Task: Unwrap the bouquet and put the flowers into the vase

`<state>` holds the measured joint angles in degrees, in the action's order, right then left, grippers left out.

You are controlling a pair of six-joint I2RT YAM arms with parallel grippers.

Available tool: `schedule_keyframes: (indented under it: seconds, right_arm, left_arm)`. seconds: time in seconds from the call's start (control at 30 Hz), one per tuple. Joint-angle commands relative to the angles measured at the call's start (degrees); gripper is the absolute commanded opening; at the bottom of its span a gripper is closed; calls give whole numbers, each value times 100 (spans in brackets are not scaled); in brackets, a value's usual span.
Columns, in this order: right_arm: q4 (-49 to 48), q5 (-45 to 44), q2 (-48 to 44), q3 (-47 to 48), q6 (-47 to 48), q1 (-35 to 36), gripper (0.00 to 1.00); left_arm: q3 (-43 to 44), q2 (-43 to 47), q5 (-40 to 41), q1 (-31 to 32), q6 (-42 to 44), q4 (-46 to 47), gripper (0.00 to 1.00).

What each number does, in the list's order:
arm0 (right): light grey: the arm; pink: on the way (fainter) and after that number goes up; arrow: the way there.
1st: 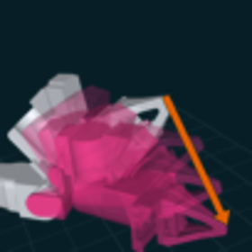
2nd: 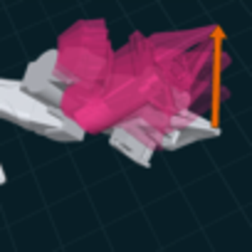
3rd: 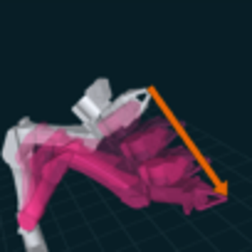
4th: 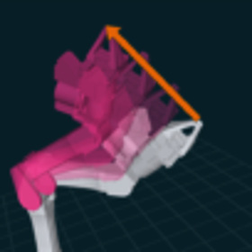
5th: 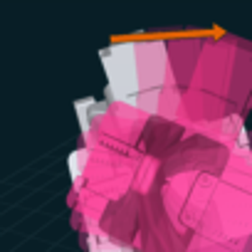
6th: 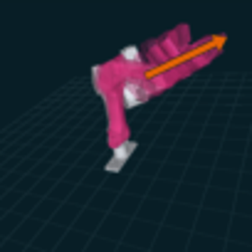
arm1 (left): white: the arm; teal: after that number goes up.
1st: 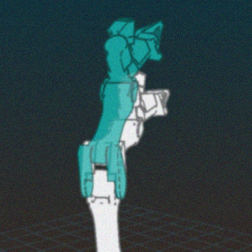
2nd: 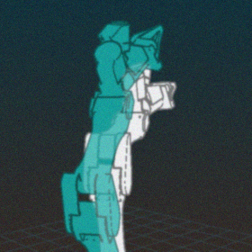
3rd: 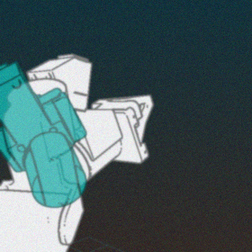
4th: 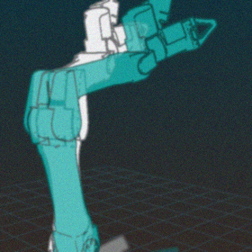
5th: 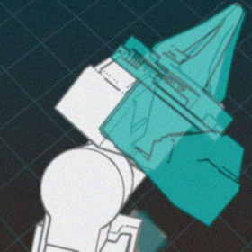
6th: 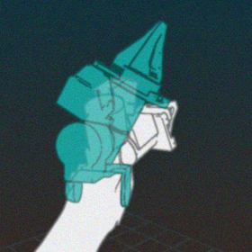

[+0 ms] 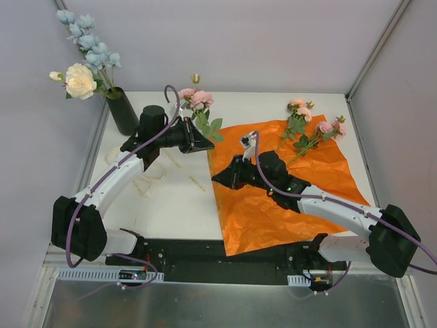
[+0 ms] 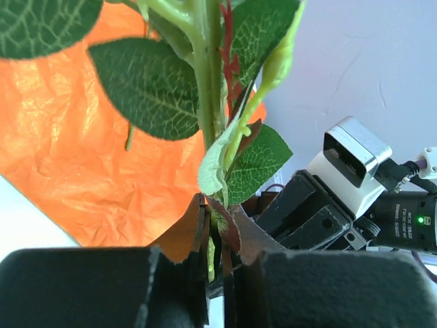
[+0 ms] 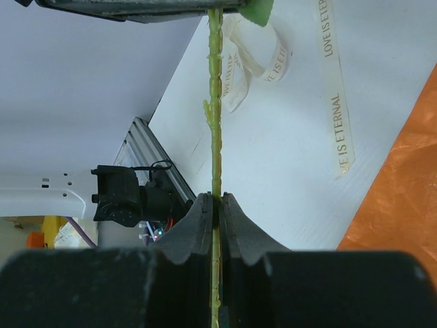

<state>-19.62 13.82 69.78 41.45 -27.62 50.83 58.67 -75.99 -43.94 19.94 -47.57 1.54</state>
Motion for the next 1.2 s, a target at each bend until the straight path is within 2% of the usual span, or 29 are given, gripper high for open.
schedule_keyframes:
  seconds: [0.0,0.1,0.17,0.23,0.27,0.33,0.43,0.53,0.67,0.7,0.77,0.93,1.17]
  right_arm:
    - [-403,-222,-254,56,2,41,16]
    - [-306,-424,-333,3,-7,50,38]
    - [-315,-494,-412,-40,19,50,63]
    - [-306,-573,-500,-119,54,50,94]
    - [-315,-617,-552,-163,81,50,99]
    - [-245,-688,-649,-225,151,41,99]
    - [-52,-889,-878,-278,274,50,99]
    - [37,-1039,-1027,-304,379,50,99]
    - [142,-1162,-1098,-269,467,50,99]
    - [160,-1198,-1107,-260,485,41,99]
    - [212,-1224,-1124,-252,529,50,99]
    - [292,-1198,-1159,-199,617,50,99]
    - [414,-1242,-1177,-155,696,50,100]
  left_arm:
    - [293,22,201,36,256,84,0]
    - [530,-13,438,36,616,-354,0]
    - [794,-22,719,36,993,-724,0]
    - [1083,-13,1245,18,1494,-1154,0]
    - [1215,13,1596,-8,1784,-1287,0]
    - [1418,92,2360,-61,2346,-1454,0]
    - [1550,373,3924,-70,3452,-1289,0]
    - [1472,584,5041,-87,4516,-360,0]
    - [1375,568,6062,-210,5914,1572,0]
    - [1401,506,6169,-315,6170,2073,0]
    - [1646,287,6187,-613,6374,2507,0]
    - [2692,-293,6021,-1396,6120,2438,0]
    - [3527,-882,5941,-1810,6023,2606,0]
